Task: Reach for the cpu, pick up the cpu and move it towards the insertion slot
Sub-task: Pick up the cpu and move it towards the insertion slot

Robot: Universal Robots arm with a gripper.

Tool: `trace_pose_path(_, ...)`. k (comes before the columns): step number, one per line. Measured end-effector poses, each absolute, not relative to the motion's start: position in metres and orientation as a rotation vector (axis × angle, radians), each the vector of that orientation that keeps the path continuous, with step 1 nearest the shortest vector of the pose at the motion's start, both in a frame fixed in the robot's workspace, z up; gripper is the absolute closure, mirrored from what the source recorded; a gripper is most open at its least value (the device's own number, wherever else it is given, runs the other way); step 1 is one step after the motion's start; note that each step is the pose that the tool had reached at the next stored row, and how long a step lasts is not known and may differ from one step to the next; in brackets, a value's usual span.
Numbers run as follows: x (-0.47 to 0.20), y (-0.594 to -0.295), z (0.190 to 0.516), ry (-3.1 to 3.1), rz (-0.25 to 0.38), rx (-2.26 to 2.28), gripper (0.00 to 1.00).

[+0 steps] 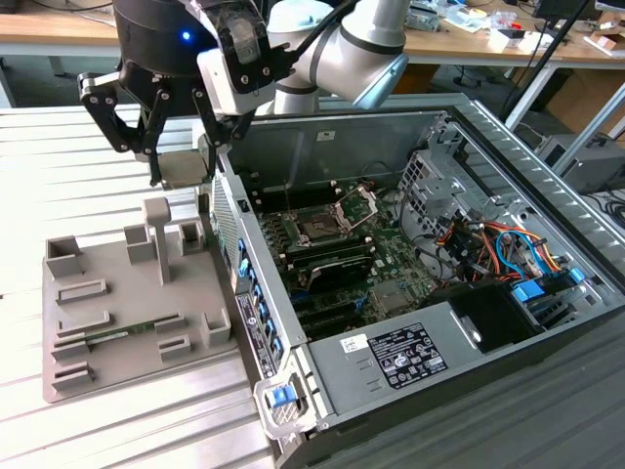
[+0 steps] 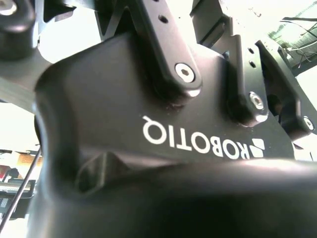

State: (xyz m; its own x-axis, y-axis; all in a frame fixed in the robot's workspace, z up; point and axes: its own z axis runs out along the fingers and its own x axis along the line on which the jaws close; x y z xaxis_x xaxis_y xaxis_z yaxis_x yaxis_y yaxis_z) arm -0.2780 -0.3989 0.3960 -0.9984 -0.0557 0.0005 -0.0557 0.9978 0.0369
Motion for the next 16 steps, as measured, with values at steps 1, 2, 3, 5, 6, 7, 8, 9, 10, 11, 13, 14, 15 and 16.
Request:
trace_pose_path(1,-0.2774,-0.3990,0.3960,-3.138,-0.058,0.088,0.45)
trace_pose_path(2,-0.2769,-0.3989,0.3960,-3.138,-0.058,0.087,0.45)
trace_pose_path(3,-0.2764,-0.3990,0.3960,-3.138,-0.058,0.088,0.45)
trace_pose_path(5,-0.2748,-0.3990,0.3961,-3.138,-0.058,0.088,0.45)
trace_pose_path(6,-0.2743,-0.3990,0.3960,-3.138,-0.058,0.087,0.45)
trace_pose_path(7,-0.2740,-0.3989,0.3960,-3.138,-0.058,0.087,0.45)
trace_pose_path(8,-0.2735,-0.3989,0.3960,-3.138,-0.058,0.087,0.45)
trace_pose_path(9,-0.2728,-0.3989,0.3960,-3.138,-0.058,0.088,0.45)
trace_pose_path(10,-0.2723,-0.3990,0.3960,-3.138,-0.058,0.088,0.45)
trace_pose_path(11,-0.2719,-0.3989,0.3960,-3.138,-0.058,0.088,0.45)
trace_pose_path(13,-0.2706,-0.3989,0.3960,-3.138,-0.058,0.088,0.45)
trace_pose_path(14,-0.2701,-0.3990,0.3960,-3.138,-0.058,0.088,0.45)
trace_pose_path(15,-0.2697,-0.3990,0.3960,-3.138,-0.058,0.088,0.45)
trace_pose_path(16,-0.2692,-0.3989,0.3960,-3.138,-0.058,0.088,0.45)
